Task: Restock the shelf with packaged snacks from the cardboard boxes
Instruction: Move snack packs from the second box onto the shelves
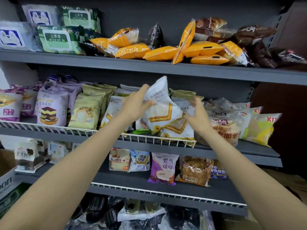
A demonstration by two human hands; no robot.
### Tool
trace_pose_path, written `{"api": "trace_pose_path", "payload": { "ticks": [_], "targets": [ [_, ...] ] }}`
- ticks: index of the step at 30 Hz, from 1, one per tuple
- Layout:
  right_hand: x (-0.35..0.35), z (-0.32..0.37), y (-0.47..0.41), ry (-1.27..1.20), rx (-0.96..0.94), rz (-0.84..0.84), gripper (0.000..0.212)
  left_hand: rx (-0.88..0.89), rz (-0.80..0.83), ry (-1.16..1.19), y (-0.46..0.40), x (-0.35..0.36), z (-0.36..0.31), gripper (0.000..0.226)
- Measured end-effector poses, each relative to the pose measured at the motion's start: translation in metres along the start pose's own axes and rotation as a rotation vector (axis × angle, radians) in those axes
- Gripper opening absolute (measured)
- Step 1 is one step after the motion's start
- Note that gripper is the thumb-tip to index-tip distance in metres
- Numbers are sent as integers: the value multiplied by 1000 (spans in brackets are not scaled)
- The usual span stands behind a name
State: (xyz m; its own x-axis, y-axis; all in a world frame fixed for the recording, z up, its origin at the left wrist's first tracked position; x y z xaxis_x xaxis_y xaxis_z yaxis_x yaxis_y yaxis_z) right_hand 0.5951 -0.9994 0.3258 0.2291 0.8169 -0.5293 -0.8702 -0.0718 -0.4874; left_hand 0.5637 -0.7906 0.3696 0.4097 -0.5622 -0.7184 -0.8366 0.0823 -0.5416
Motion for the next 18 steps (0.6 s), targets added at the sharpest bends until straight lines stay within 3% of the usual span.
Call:
{"api": "trace_pose_path", "payload": {
  "ticks": [2,9,11,14,16,18],
  "targets": [
    [-11,4,3,-155,35,18,78,58,48,-133,-10,9,-17,33],
    [9,-22,21,224,147,140,91,157,289,-334,-28,66,-51,47],
    [11,-28,24,249,155,86,83,99,184,-255,-27,77,-44,62],
    [12,-33,21,220,164,9,74,-129,69,59,-15,83,-22,111],
    [13,-33,19,201,164,-6,74,-237,233,172,-4,98,-6,130],
    [14,-35,17,193,177,-1,77,-279,407,172,7,115,4,127]
  ]
}}
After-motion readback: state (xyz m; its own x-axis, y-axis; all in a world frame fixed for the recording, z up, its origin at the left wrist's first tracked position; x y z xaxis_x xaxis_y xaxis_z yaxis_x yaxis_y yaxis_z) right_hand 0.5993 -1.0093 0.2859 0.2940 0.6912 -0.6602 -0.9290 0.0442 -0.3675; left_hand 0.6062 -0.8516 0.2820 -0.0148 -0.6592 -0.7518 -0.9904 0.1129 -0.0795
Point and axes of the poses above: each hand's wrist, its own y-axis away from the middle knuckle, its own x-axis out of the palm, z = x × y, the point moved 5 cm from there along -y, towards the middle knuckle, and after that the axes turned 1 degree about z, right-handed, at the moved point
